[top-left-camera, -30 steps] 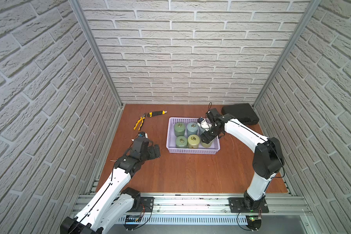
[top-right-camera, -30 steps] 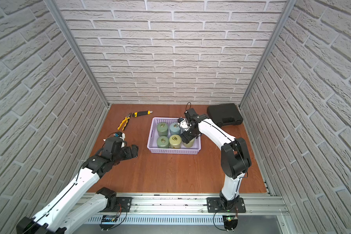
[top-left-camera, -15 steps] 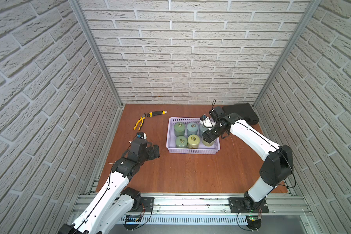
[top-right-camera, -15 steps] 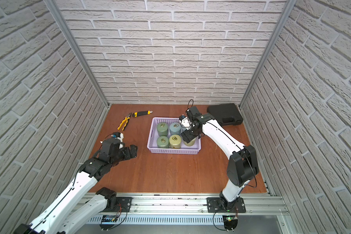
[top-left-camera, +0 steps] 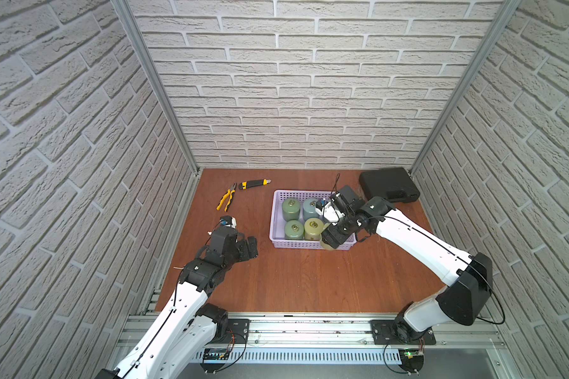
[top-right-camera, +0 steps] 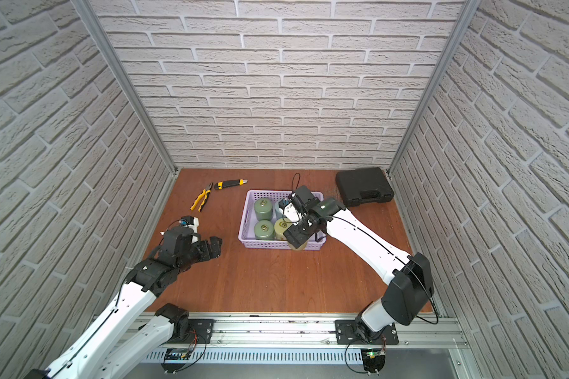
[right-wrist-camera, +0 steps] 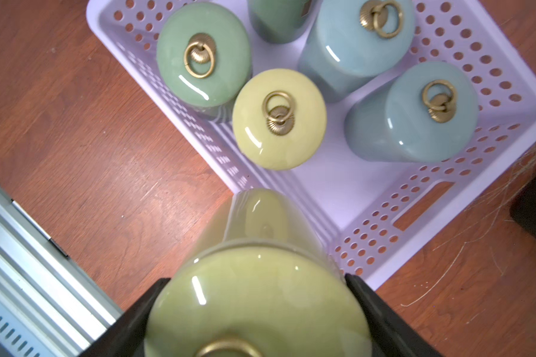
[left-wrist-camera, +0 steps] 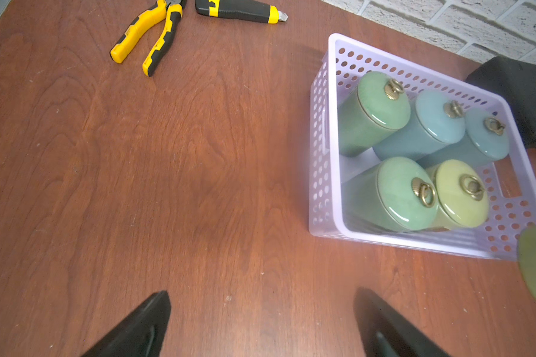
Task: Take the tea canister out of the basket
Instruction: Place the tea canister at the center of the board.
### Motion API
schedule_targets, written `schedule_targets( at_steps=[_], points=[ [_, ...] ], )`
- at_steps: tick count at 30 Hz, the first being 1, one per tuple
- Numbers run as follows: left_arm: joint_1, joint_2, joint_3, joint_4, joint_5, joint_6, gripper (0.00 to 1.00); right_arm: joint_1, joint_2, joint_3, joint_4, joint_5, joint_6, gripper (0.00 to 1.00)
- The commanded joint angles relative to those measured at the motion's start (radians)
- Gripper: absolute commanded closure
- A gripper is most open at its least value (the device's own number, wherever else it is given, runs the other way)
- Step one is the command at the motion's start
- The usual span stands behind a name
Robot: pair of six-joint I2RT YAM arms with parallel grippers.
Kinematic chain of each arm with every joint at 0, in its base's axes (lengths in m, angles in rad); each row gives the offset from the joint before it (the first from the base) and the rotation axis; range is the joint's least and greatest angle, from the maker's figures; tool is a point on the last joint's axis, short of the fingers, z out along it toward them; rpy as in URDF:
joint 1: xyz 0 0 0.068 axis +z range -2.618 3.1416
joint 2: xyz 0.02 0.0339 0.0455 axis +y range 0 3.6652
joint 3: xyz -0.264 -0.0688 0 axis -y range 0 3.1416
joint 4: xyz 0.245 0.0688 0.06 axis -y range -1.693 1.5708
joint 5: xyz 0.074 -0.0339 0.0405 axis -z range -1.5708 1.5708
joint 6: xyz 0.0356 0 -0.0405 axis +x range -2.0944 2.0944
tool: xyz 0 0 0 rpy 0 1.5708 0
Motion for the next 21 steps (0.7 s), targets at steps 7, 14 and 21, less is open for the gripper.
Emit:
schedule_targets(
  at_steps=[7, 14, 21],
  points=[
    [0.002, -0.007, -0.011, 0.012, -0.001, -0.005, 0.02, 0.165, -0.105, -0.082, 0.088, 0.07, 0.146, 0.5],
    [0.003, -0.008, -0.014, 0.009, 0.0, -0.01, 0.02, 0.272, -0.125, -0.136, 0.107, 0.107, 0.21, 0.5],
    [0.003, -0.009, -0.019, 0.001, 0.004, -0.013, 0.02, 0.369, -0.13, -0.196, 0.135, 0.141, 0.277, 0.5]
  ],
)
